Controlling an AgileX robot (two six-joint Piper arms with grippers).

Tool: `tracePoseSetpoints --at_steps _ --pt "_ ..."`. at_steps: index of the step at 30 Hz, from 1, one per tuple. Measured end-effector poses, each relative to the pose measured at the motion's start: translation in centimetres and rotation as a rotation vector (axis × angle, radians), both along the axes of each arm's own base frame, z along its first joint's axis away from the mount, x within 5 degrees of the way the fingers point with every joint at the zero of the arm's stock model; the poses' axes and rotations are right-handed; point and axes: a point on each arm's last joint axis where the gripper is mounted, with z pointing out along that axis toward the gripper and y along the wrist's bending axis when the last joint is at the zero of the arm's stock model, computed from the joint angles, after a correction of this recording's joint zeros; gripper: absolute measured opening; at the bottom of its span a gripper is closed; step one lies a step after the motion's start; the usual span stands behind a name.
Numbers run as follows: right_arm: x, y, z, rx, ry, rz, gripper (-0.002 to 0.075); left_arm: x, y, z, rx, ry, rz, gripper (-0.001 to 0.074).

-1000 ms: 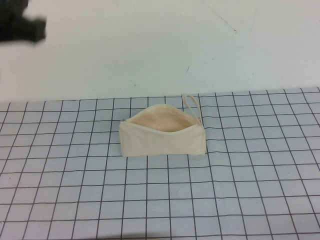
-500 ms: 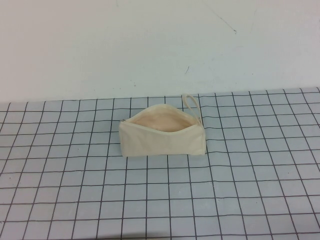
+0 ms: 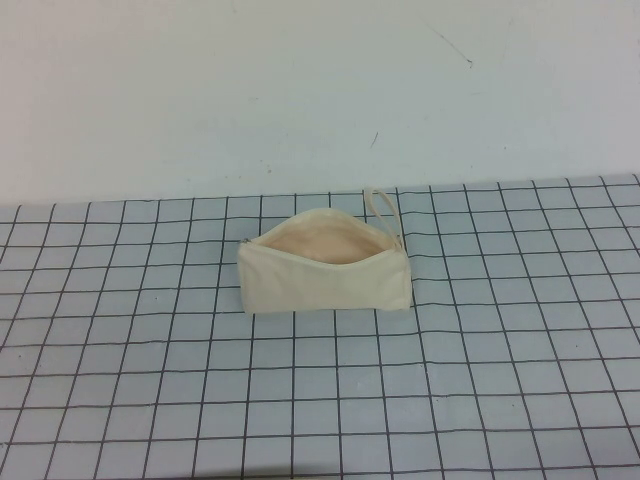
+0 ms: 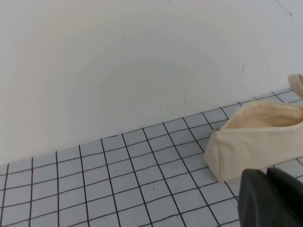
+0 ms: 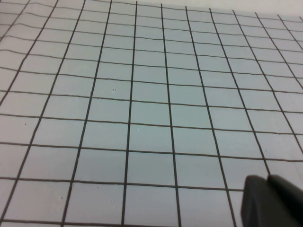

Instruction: Put eraser into pencil case

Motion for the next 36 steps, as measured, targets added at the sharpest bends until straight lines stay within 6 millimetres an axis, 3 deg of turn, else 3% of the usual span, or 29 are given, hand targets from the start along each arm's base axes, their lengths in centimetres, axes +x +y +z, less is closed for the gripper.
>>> tracePoseSetpoints --at_steps 6,10,14,17,18,20,25,36 --pt "0.0 0.0 0.0 0.000 0.000 0.000 -0.0001 -0.4 0.4 -0.9 0.007 0.018 0.030 -0.0001" --pt "0.0 0.0 0.0 0.000 0.000 0.000 -0.0001 -1.0 1.2 -2.8 -0.022 -0.006 0.139 -0.0001" --pt "0.0 0.0 0.0 0.000 0.000 0.000 -0.0001 -1.2 1.6 -6.4 -0.031 -0.017 0.206 -0.0001" --pt "0.0 0.0 0.0 0.000 0.000 0.000 -0.0001 -1.4 1.9 -9.8 -0.035 0.007 0.253 -0.0001" --pt "0.0 0.0 0.0 0.000 0.000 0.000 -0.0001 -1.6 2.1 -12.1 -0.049 0.032 0.289 -0.0001" --pt "0.0 0.0 0.0 0.000 0.000 0.000 -0.0001 -1.8 2.2 -13.9 -0.081 0.048 0.318 -0.0001" --pt "0.0 0.0 0.0 0.000 0.000 0.000 -0.0001 -2.0 2.4 -15.1 -0.142 0.131 0.363 -0.0001" --pt "0.0 0.0 0.0 0.000 0.000 0.000 -0.0001 -2.1 2.3 -15.2 -0.135 0.146 0.359 -0.0001"
